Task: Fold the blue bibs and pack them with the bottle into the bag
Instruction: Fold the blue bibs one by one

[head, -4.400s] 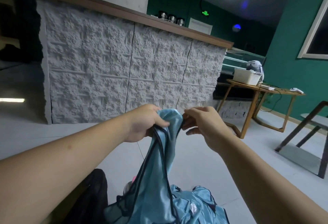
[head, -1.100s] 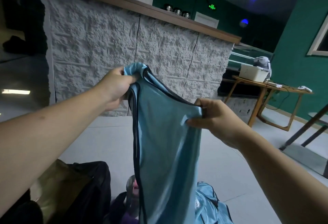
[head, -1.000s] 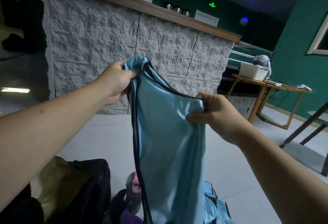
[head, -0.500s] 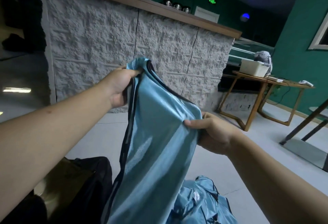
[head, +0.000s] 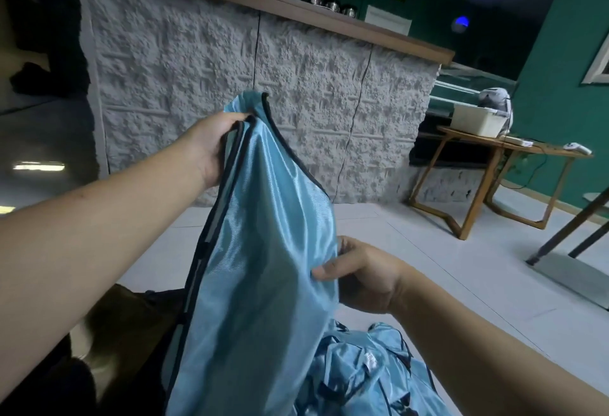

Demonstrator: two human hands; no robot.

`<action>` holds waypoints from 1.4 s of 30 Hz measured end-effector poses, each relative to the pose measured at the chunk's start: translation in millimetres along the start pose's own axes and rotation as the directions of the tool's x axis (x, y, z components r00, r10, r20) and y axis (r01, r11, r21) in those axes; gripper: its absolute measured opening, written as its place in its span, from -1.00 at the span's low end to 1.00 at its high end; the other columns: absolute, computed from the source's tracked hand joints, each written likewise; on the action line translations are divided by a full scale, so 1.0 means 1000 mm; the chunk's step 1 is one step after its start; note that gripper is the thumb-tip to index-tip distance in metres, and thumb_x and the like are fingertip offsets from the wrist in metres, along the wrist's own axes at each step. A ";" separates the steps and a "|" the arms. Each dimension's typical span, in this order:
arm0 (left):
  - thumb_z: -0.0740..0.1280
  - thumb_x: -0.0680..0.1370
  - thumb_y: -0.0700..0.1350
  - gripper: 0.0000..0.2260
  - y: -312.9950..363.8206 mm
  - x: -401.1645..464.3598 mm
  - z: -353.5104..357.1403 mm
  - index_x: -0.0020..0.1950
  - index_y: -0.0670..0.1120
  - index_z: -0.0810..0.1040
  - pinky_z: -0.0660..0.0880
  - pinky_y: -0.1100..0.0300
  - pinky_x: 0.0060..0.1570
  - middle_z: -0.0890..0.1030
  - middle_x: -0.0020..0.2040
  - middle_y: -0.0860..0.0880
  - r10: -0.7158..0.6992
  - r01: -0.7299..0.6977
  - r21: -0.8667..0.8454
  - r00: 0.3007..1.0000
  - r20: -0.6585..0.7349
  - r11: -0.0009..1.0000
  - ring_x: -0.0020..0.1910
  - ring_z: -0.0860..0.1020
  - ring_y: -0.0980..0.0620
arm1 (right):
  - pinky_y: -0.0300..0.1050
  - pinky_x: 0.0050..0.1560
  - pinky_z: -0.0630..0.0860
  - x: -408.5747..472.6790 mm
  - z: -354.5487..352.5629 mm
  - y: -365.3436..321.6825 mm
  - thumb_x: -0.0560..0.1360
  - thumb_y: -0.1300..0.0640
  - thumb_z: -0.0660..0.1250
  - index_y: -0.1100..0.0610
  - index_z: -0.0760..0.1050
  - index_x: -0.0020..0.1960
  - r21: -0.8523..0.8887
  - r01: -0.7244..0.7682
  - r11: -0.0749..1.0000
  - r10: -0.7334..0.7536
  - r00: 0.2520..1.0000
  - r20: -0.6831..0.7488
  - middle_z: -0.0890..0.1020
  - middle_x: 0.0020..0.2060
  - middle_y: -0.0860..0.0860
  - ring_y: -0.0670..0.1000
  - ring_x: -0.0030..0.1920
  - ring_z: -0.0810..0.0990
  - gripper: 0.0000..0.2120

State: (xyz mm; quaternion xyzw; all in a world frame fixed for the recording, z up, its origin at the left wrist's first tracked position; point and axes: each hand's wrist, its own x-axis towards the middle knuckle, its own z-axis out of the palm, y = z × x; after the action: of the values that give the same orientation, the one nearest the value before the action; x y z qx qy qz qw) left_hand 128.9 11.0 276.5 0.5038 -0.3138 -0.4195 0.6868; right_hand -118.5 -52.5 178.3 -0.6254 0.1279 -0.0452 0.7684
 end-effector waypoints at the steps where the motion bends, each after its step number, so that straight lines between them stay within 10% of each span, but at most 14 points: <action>1: 0.26 0.67 -0.12 -0.75 -0.002 0.002 -0.004 -0.13 -0.17 0.62 0.65 0.14 -0.35 0.65 -0.24 -0.11 -0.005 0.005 -0.020 1.000 -0.017 1.000 -0.36 0.66 -0.02 | 0.09 0.23 0.59 0.000 0.000 -0.002 0.28 0.23 0.62 0.34 0.56 0.28 0.022 0.017 1.000 -0.017 1.000 -0.017 0.68 0.13 0.23 0.19 0.09 0.69 -0.39; 11: 0.21 0.71 0.03 -0.67 -0.024 0.012 -0.010 -0.04 -0.17 0.61 0.66 0.08 -0.40 0.67 -0.22 -0.15 -0.056 0.018 -0.297 0.991 -0.118 0.955 -0.38 0.68 -0.06 | 0.12 0.20 0.59 -0.002 0.011 -0.041 0.38 0.10 0.46 0.25 0.65 0.23 0.276 0.212 0.937 -0.139 0.955 -0.262 0.70 0.04 0.21 0.20 0.00 0.69 -0.55; 15: 0.10 0.71 0.21 -0.44 -0.048 -0.007 0.011 -0.11 -0.21 0.63 0.55 0.27 -0.50 0.68 -0.37 -0.14 -0.105 0.107 -0.086 0.994 0.029 0.990 -0.48 0.64 -0.03 | 0.14 0.24 0.54 -0.007 0.009 -0.060 0.55 0.06 0.28 0.27 0.62 0.20 0.304 0.356 0.883 -0.225 0.892 -0.393 0.69 -0.03 0.20 0.19 -0.04 0.68 -0.64; 22: 0.21 0.44 0.54 -0.28 -0.086 -0.031 0.032 -0.21 -0.12 0.70 0.54 0.07 -0.15 0.69 -0.23 -0.12 -0.385 0.403 -0.016 0.885 0.261 0.915 -0.29 0.67 -0.09 | 0.19 0.11 0.63 -0.023 -0.006 -0.070 0.65 -0.03 0.21 0.27 0.70 0.11 0.288 0.428 0.857 -0.231 0.818 -0.526 0.71 0.01 0.21 0.20 -0.04 0.73 -0.58; 26: 0.02 0.35 0.67 -0.03 -0.086 -0.029 0.033 0.18 -0.09 0.73 0.55 -0.09 0.19 0.69 0.16 -0.21 -0.282 0.331 -0.116 0.907 0.314 0.936 0.13 0.68 -0.22 | 0.22 0.16 0.62 -0.024 -0.011 -0.071 0.67 -0.07 0.20 0.28 0.59 0.32 0.300 0.423 0.855 -0.191 0.795 -0.575 0.70 0.09 0.23 0.22 0.03 0.72 -0.53; 29: 0.34 0.37 0.51 -0.24 -0.078 -0.035 0.037 0.34 -0.02 0.66 0.48 -0.17 0.32 0.61 0.33 -0.25 -0.153 0.199 -0.082 0.910 0.386 0.977 0.28 0.61 -0.28 | 0.17 0.07 0.68 -0.022 -0.017 -0.071 0.69 -0.03 0.18 0.30 0.53 0.40 0.263 0.385 0.885 -0.147 0.766 -0.626 0.71 0.04 0.23 0.21 -0.02 0.73 -0.52; 31: 0.59 0.40 0.02 -0.27 -0.079 -0.030 0.034 0.54 0.14 0.42 0.51 -0.16 0.29 0.62 0.32 -0.22 -0.113 0.126 -0.006 0.906 0.407 0.992 0.26 0.62 -0.28 | 0.09 -0.03 0.69 -0.022 -0.021 -0.070 0.68 0.01 0.19 0.31 0.53 0.38 0.219 0.330 0.918 -0.118 0.756 -0.644 0.72 -0.03 0.23 0.20 -0.09 0.73 -0.55; 34: 0.43 0.49 -0.41 -0.18 -0.078 -0.032 0.037 0.55 0.29 0.33 0.60 -0.16 0.20 0.55 0.41 -0.17 -0.067 0.043 0.077 0.936 0.347 0.996 0.18 0.66 -0.25 | 0.05 0.02 0.63 -0.027 -0.023 -0.070 0.63 0.01 0.26 0.28 0.59 0.29 0.176 0.258 0.950 -0.089 0.763 -0.641 0.70 -0.01 0.22 0.20 -0.10 0.71 -0.59; 42: 0.36 0.54 -0.38 -0.48 -0.067 -0.018 0.033 0.26 0.22 0.63 0.57 -0.28 0.20 0.64 0.25 -0.22 0.039 -0.047 0.035 0.978 0.205 0.998 0.16 0.65 -0.32 | 0.09 0.00 0.70 -0.034 -0.027 -0.068 0.40 0.48 0.42 0.33 0.47 0.33 -0.098 0.137 0.986 -0.168 0.776 -0.607 0.71 0.10 0.26 0.24 0.05 0.73 -0.49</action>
State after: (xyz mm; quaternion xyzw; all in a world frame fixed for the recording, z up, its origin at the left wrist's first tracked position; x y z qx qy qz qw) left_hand 75.2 3.5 221.6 0.4649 -0.4016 -0.4477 0.6497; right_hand -151.5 -84.6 244.3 -0.6034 0.3203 -0.3047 0.6637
